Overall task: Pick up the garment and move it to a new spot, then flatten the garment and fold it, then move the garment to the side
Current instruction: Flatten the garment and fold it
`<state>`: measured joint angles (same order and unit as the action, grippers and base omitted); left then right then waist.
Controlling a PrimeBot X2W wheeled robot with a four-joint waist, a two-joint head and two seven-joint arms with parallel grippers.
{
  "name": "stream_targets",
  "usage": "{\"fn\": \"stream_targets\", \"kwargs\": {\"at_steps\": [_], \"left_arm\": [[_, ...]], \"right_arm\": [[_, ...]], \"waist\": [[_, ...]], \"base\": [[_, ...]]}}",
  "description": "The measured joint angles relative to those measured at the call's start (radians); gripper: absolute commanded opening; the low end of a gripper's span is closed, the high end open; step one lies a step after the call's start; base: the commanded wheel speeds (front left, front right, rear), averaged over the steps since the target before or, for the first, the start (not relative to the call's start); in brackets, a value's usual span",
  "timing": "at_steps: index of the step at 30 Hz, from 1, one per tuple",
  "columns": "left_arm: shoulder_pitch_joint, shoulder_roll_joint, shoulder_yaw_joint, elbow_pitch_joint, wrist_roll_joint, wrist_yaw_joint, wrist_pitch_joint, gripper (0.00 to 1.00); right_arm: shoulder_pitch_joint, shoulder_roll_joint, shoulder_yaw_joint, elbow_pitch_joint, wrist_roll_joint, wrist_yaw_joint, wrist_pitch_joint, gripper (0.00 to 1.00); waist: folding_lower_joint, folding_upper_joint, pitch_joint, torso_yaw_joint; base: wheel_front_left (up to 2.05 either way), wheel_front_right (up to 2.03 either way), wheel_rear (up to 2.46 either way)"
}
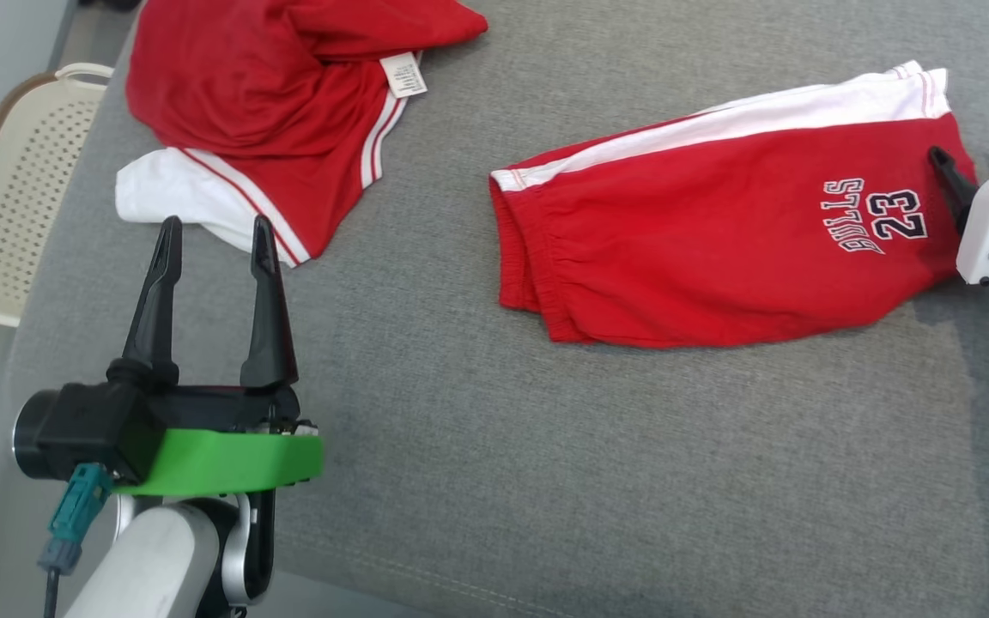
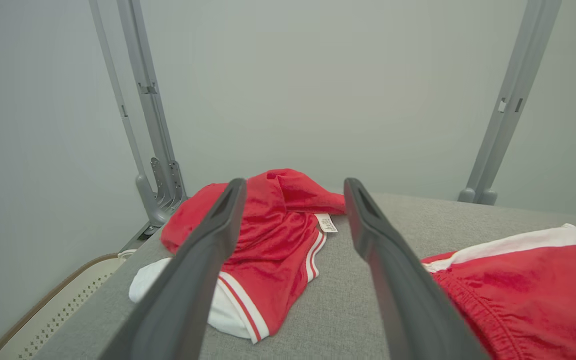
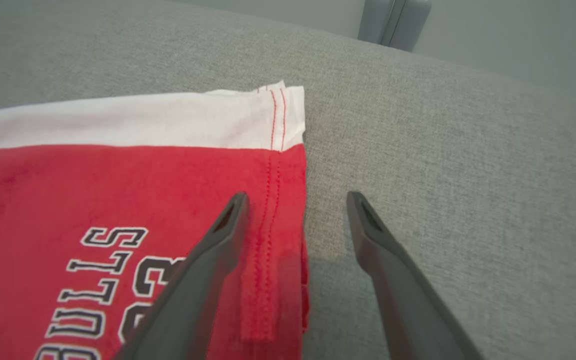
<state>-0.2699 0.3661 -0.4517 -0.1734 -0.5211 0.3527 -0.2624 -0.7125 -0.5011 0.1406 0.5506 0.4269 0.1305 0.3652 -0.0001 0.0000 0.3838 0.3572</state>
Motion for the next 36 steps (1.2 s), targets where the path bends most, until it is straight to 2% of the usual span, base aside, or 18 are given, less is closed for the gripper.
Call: {"fn": "stream_targets", "kwargs": {"at_steps": [5, 10, 11, 12, 13, 18, 22, 25, 28, 36], "left_arm": [[0.038, -0.036, 0.026, -0.012, 0.025, -0.020, 0.000, 1.00], [0.065, -0.062, 0.053, -0.004, 0.041, -0.042, 0.000, 1.00], [0.068, -0.066, 0.057, 0.001, 0.044, -0.047, 0.000, 1.00], [0.070, -0.070, 0.060, 0.008, 0.048, -0.053, 0.000, 1.00], [0.071, -0.074, 0.061, 0.015, 0.049, -0.058, 0.000, 1.00], [0.072, -0.098, 0.068, 0.037, 0.056, -0.080, 0.000, 1.00], [0.089, -0.103, 0.083, 0.058, 0.063, -0.090, 0.000, 1.00], [0.104, -0.112, 0.088, 0.069, 0.063, -0.099, 0.000, 1.00], [0.121, -0.118, 0.095, 0.076, 0.063, -0.102, 0.000, 1.00], [0.190, -0.136, 0.106, 0.074, 0.057, -0.120, 0.000, 1.00]], "right_arm": [[-0.002, 0.010, -0.042, 0.068, -0.016, 0.000, 0.033, 1.00], [-0.005, 0.023, -0.057, 0.075, 0.074, 0.000, 0.126, 1.00], [-0.004, 0.025, -0.058, 0.075, 0.092, 0.000, 0.140, 0.83], [-0.002, 0.024, -0.058, 0.075, 0.104, 0.000, 0.150, 0.29], [0.003, 0.022, -0.057, 0.074, 0.109, 0.000, 0.154, 0.00], [0.017, 0.029, -0.090, 0.085, 0.155, 0.000, 0.168, 0.00], [0.037, 0.048, -0.147, 0.078, 0.251, 0.000, 0.195, 0.00], [0.058, 0.055, -0.232, 0.045, 0.376, 0.000, 0.216, 0.00], [0.131, 0.031, -0.322, 0.026, 0.444, 0.000, 0.234, 0.00], [0.401, -0.065, -0.637, -0.028, 0.523, 0.000, 0.230, 0.00]], "waist": [[0.0000, 0.0000, 0.003, 0.036], [0.0000, 0.0000, -0.004, 0.059], [0.0000, 0.0000, -0.006, 0.060], [0.0000, 0.0000, -0.009, 0.060], [0.0000, 0.0000, -0.013, 0.061], [0.0000, 0.0000, -0.031, 0.060], [0.0000, 0.0000, -0.058, 0.047], [0.0000, 0.0000, -0.083, 0.031], [0.0000, 0.0000, -0.112, 0.014], [0.0000, 0.0000, -0.189, -0.034]], "base": [[0.00, 0.00, 0.00], [0.00, 0.00, 0.00], [0.00, 0.00, 0.00], [0.00, 0.00, 0.00], [0.00, 0.00, 0.00], [0.00, 0.00, 0.00], [0.00, 0.00, 0.00], [0.00, 0.00, 0.00], [0.00, 0.00, 0.00], [0.00, 0.00, 0.00]]}}
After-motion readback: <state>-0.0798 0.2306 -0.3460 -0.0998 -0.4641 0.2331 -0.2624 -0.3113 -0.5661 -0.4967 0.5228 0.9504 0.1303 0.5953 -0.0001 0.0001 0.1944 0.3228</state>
